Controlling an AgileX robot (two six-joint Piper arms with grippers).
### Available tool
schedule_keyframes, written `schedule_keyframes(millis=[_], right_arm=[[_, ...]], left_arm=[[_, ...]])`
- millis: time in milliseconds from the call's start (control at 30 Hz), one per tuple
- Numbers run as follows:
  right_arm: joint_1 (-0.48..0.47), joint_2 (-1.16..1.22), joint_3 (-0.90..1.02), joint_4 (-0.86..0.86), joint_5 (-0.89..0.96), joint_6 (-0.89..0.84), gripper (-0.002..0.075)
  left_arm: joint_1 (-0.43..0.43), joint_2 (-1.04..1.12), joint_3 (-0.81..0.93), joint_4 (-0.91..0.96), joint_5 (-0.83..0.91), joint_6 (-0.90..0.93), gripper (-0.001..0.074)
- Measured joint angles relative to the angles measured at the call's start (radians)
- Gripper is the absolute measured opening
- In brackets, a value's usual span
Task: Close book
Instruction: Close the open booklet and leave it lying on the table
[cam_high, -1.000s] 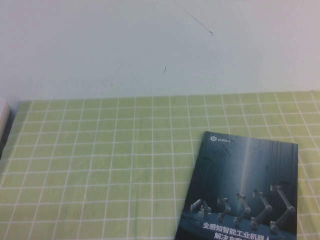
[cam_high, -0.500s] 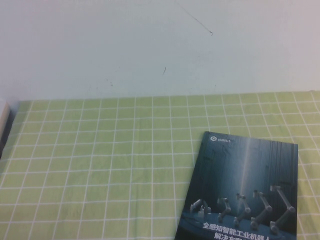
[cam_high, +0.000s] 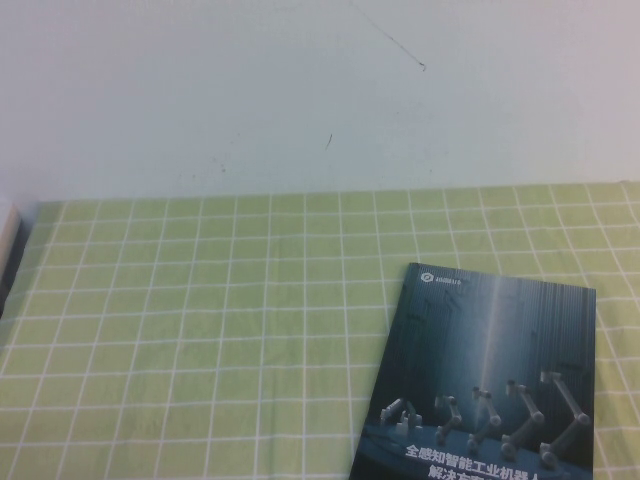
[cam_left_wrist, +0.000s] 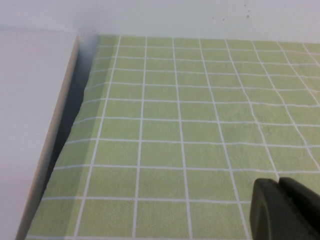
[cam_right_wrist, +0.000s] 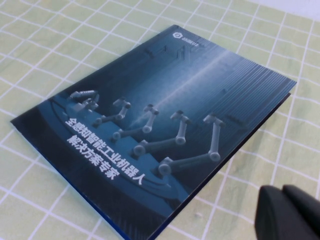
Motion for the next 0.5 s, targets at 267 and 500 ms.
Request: schedule_keyframes(millis=[267, 500], right_arm=[[0.0, -0.01, 0.018, 0.002, -0.011, 0.0, -0.0003], [-0.123, -0.135, 0.151, -0.029, -0.111, 0.0, -0.0003]], left_arm=[[0.0, 0.0, 0.0, 0.0, 0.0, 0.0, -0.0004], [0.0, 0.0, 0.0, 0.0, 0.0, 0.0, -0.0004]])
